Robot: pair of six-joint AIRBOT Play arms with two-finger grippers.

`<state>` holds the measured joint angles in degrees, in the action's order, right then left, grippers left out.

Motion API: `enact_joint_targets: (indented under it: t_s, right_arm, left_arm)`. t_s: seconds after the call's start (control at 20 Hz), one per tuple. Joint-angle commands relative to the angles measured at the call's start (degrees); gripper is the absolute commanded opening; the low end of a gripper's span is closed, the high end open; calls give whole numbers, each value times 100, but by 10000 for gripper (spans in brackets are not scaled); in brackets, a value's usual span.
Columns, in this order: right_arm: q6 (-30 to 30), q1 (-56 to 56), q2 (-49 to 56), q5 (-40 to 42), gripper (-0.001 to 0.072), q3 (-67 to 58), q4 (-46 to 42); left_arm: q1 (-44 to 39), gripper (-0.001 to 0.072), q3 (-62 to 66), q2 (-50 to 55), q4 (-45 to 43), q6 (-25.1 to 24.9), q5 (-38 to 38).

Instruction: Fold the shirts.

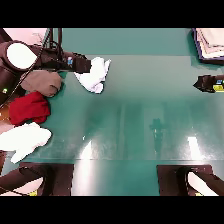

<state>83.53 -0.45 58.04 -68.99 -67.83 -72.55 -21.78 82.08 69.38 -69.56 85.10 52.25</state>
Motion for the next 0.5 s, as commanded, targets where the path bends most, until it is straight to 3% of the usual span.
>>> enact_joint_targets:
  t_s: [0.0,0.2,0.25,0.3,0.35,0.45]
  right_arm:
    - [0,-2,-4,107,20,-2,2]
    - [2,0,-4,332,20,-2,2]
    - [2,-2,-4,315,19,-2,15]
    - [2,-2,-4,286,20,-2,15]
    - [2,-2,-4,278,20,-2,39]
    - [2,0,-4,273,20,-2,109]
  left_arm:
    - [4,27,0,0,48,2,0]
    - [4,28,-2,2,234,-4,-319]
    - [4,118,-2,15,68,-2,-492]
    - [7,530,-2,68,-361,72,-678]
    - [55,634,0,184,-898,505,-752]
    - [400,636,0,619,-1593,1263,-605]
